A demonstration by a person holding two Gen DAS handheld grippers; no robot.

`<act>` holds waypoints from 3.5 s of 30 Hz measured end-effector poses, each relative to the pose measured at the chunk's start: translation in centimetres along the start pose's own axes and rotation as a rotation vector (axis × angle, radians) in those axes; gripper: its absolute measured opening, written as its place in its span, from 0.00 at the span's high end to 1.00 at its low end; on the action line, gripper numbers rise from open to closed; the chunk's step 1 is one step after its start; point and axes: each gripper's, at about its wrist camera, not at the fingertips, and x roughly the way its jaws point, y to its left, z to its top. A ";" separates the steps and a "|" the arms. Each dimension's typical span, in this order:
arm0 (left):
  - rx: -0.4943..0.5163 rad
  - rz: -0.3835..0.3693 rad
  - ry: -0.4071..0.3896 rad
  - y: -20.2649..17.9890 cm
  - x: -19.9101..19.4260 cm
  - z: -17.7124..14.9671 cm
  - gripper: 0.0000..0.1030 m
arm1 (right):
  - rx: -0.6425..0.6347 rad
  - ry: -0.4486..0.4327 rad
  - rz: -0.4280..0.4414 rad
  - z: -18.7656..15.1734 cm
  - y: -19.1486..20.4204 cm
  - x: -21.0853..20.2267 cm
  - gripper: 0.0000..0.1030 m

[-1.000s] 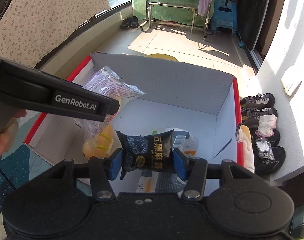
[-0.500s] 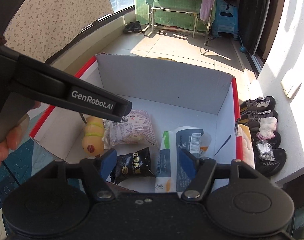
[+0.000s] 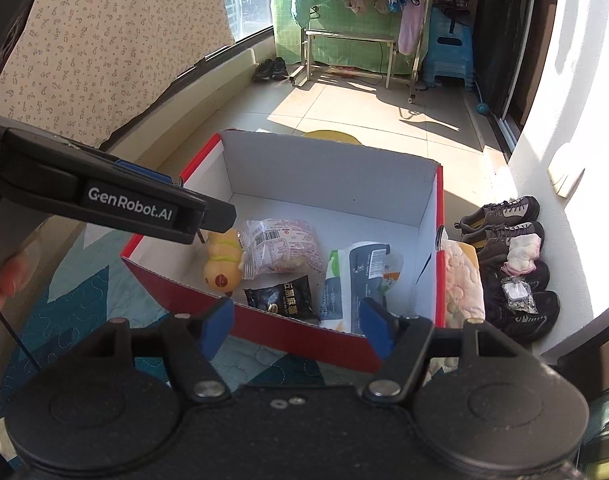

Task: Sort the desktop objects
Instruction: 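Open both grippers to drop the snack bag and black packet into the box, then lower both grippers back toward the remaining items on the quilt, then close the left gripper on the dark seed bag while the right grips the light-blue carton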

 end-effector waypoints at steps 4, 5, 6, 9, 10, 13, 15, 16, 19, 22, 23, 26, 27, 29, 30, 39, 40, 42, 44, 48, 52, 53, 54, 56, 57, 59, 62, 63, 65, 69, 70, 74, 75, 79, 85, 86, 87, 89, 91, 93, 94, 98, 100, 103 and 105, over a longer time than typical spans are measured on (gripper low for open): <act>0.006 0.005 -0.023 -0.5 -2.9 -0.7 0.37 | -0.002 -0.011 0.003 -0.7 0.4 -2.3 0.33; 0.005 0.004 -0.028 -0.5 -3.4 -0.9 0.37 | -0.004 -0.013 0.003 -0.9 0.6 -2.9 0.33; 0.004 0.004 -0.033 -0.6 -4.2 -1.1 0.37 | -0.006 -0.017 0.002 -1.1 0.7 -3.4 0.33; 0.003 0.004 -0.049 -1.0 -6.0 -1.7 0.37 | -0.013 -0.026 0.006 -1.7 1.3 -4.9 0.33; 0.002 0.003 -0.053 -1.1 -6.5 -2.0 0.37 | -0.016 -0.029 0.007 -1.9 1.4 -5.4 0.33; 0.003 0.003 -0.063 -1.4 -8.0 -2.9 0.37 | -0.025 -0.038 0.008 -2.6 1.9 -6.8 0.33; 0.002 0.000 -0.067 -1.6 -8.8 -3.6 0.37 | -0.026 -0.044 0.012 -2.9 2.1 -7.6 0.33; 0.002 -0.002 -0.070 -1.7 -9.2 -4.0 0.37 | -0.026 -0.047 0.013 -3.1 2.3 -7.9 0.33; 0.011 0.000 -0.082 -2.0 -10.4 -5.3 0.37 | -0.029 -0.055 0.018 -3.8 2.7 -8.9 0.33; 0.014 0.004 -0.094 -2.2 -11.4 -6.6 0.37 | -0.030 -0.056 0.026 -4.7 3.1 -9.6 0.33; 0.017 0.005 -0.098 -2.3 -11.7 -6.9 0.37 | -0.032 -0.055 0.029 -5.0 3.3 -9.8 0.33; 0.018 0.014 -0.108 -2.3 -12.6 -8.4 0.37 | -0.039 -0.048 0.035 -5.9 3.7 -10.1 0.33; 0.014 0.014 -0.111 -2.2 -12.8 -8.8 0.37 | -0.043 -0.047 0.038 -6.2 3.8 -10.2 0.33; 0.006 0.016 -0.110 -2.1 -13.0 -9.6 0.37 | -0.051 -0.043 0.043 -6.8 4.1 -10.3 0.33; 0.001 0.016 -0.108 -2.1 -13.1 -10.3 0.37 | -0.055 -0.042 0.046 -7.1 4.3 -10.3 0.33; -0.028 0.014 -0.046 -1.0 -12.2 -15.1 0.37 | -0.096 -0.016 0.080 -9.2 5.5 -9.9 0.33; -0.034 0.013 -0.039 -0.8 -12.1 -15.5 0.37 | -0.102 -0.014 0.083 -9.4 5.6 -9.8 0.33; -0.045 0.008 -0.026 -0.5 -11.8 -16.4 0.37 | -0.110 -0.010 0.094 -9.7 5.8 -9.6 0.33; -0.050 0.007 -0.016 -0.2 -11.5 -17.1 0.37 | -0.122 -0.010 0.109 -10.0 6.1 -9.5 0.33; -0.073 -0.005 0.017 0.1 -10.6 -18.4 0.37 | -0.135 -0.002 0.138 -10.4 6.4 -8.9 0.33; -0.077 -0.007 0.054 0.3 -9.4 -19.7 0.25 | -0.132 0.012 0.164 -10.6 6.5 -8.2 0.32; -0.081 -0.011 0.063 0.4 -9.1 -20.0 0.18 | -0.131 0.014 0.166 -10.6 6.5 -8.0 0.32; -0.085 -0.017 0.071 0.5 -8.9 -20.3 0.17 | -0.130 0.017 0.166 -10.6 6.4 -7.9 0.32; -0.090 -0.027 0.077 0.7 -8.5 -20.6 0.17 | -0.127 0.027 0.163 -10.5 6.3 -7.3 0.32; -0.091 -0.033 0.080 0.7 -8.3 -20.7 0.17 | -0.129 0.032 0.161 -10.4 6.2 -7.1 0.32; -0.095 -0.046 0.086 0.8 -7.7 -20.9 0.10 | -0.141 0.038 0.160 -10.4 6.3 -6.6 0.32; -0.089 -0.053 0.096 0.8 -6.9 -21.2 0.03 | -0.154 0.049 0.165 -10.3 6.6 -5.9 0.32; -0.087 -0.056 0.102 0.8 -6.5 -21.2 0.03 | -0.157 0.052 0.167 -10.3 6.7 -5.7 0.32; -0.085 -0.059 0.109 0.9 -5.7 -21.4 0.03 | -0.164 0.060 0.173 -10.2 6.9 -5.2 0.32; -0.067 -0.069 0.115 1.1 -4.2 -21.6 0.02 | -0.178 0.081 0.178 -10.0 7.4 -3.9 0.32; -0.067 -0.073 0.116 1.2 -3.8 -21.7 0.02 | -0.181 0.086 0.179 -9.9 7.5 -3.5 0.32; -0.070 -0.082 0.123 1.9 -2.4 -21.8 0.02 | -0.182 0.103 0.184 -9.7 7.9 -2.3 0.32; -0.069 -0.086 0.130 2.1 -2.0 -21.7 0.02 | -0.178 0.107 0.188 -9.6 7.9 -1.9 0.32; -0.054 -0.117 0.153 2.8 -0.6 -21.8 0.02 | -0.170 0.135 0.205 -9.5 8.0 -0.5 0.32; -0.014 -0.138 0.175 3.0 0.9 -21.9 0.02 | -0.165 0.169 0.229 -9.1 8.3 1.3 0.32; 0.000 -0.136 0.174 2.9 1.2 -21.9 0.02 | -0.165 0.175 0.231 -9.0 8.4 1.6 0.32; 0.011 -0.136 0.172 2.9 1.3 -21.9 0.02 | -0.165 0.184 0.234 -8.9 8.4 1.9 0.33; 0.028 -0.139 0.171 2.9 1.6 -21.9 0.02 | -0.165 0.205 0.240 -8.7 8.5 2.6 0.33; 0.035 -0.147 0.171 3.2 2.0 -22.0 0.03 | -0.176 0.242 0.236 -8.4 8.6 3.3 0.34; 0.033 -0.151 0.164 3.7 2.2 -22.1 0.03 | -0.183 0.286 0.229 -8.2 8.6 4.0 0.34; 0.030 -0.151 0.160 3.9 2.3 -22.1 0.03 | -0.182 0.300 0.230 -8.2 8.5 4.3 0.35; 0.012 -0.157 0.143 4.6 2.5 -22.0 0.06 | -0.177 0.324 0.243 -8.0 8.4 5.0 0.39; 0.020 -0.155 0.141 4.5 2.7 -21.9 0.08 | -0.180 0.331 0.239 -8.0 8.5 5.2 0.40; 0.035 -0.149 0.127 4.3 2.8 -21.9 0.13 | -0.190 0.336 0.232 -8.0 8.6 5.3 0.42; 0.029 -0.150 0.120 4.4 2.7 -21.8 0.19 | -0.191 0.333 0.228 -8.0 8.6 5.3 0.44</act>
